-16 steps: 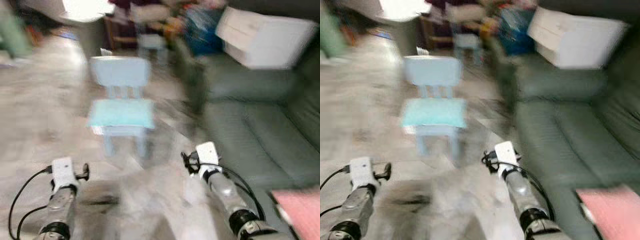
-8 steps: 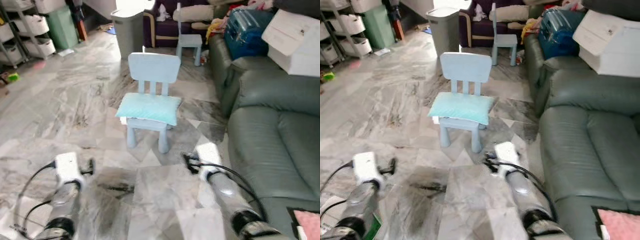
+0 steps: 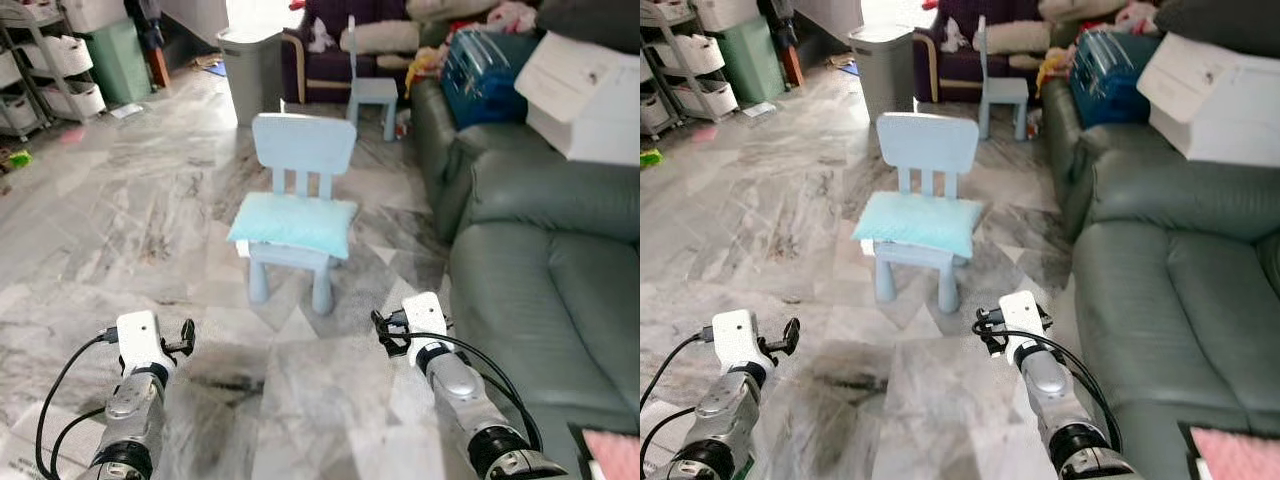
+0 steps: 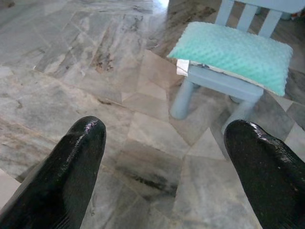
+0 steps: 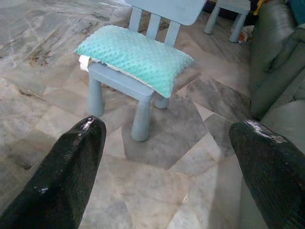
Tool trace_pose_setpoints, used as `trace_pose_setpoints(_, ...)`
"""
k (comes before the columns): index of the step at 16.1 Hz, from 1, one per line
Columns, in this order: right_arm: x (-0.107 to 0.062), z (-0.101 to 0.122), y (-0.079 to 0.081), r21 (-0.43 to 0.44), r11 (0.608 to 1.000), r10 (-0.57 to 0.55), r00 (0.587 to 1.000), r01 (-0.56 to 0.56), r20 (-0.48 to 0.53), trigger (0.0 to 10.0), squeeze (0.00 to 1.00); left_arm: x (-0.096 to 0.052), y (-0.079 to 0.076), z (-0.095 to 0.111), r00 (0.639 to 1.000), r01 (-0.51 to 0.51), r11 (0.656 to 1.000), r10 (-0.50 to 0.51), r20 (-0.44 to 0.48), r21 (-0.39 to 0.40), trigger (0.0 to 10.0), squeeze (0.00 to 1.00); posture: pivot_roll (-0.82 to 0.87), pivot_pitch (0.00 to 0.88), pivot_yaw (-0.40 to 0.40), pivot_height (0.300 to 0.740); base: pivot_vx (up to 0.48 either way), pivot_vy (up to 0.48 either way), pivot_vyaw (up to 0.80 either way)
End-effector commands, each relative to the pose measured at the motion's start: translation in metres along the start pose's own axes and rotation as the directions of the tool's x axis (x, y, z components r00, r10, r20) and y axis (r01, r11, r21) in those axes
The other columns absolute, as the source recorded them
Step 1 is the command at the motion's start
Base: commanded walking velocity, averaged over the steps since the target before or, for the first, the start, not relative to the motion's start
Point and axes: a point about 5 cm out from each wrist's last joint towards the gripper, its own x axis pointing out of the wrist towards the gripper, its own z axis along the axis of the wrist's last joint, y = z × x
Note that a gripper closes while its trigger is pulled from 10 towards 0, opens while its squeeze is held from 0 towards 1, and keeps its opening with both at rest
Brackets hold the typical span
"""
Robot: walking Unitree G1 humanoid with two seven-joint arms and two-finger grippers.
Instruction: Move the pillow to the sofa
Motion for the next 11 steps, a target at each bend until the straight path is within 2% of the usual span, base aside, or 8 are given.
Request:
trace_pose_setpoints(1,0.0026,0.0048,0.0006,0.005,1.000,0.008,1.000,-0.008,0.011,10.0,0.00,0.0000,0.0052,0.0020,1.000,-0.005,1.000,0.005,0.001,0.002,10.0,0.00,-0.15,0.000,-0.001,0.740,0.311,0.315,0.00)
trace_pose_setpoints(11,0.0029,0.0056,-0.0008,0.006,1.000,0.006,1.000,-0.006,0.013,10.0,0.00,-0.0012,0.0033,-0.0015,1.000,0.013,1.000,-0.013,-0.010,-0.002,10.0,0.00,-0.16,0.000,0.000,0.740,0.339,0.329,0.00)
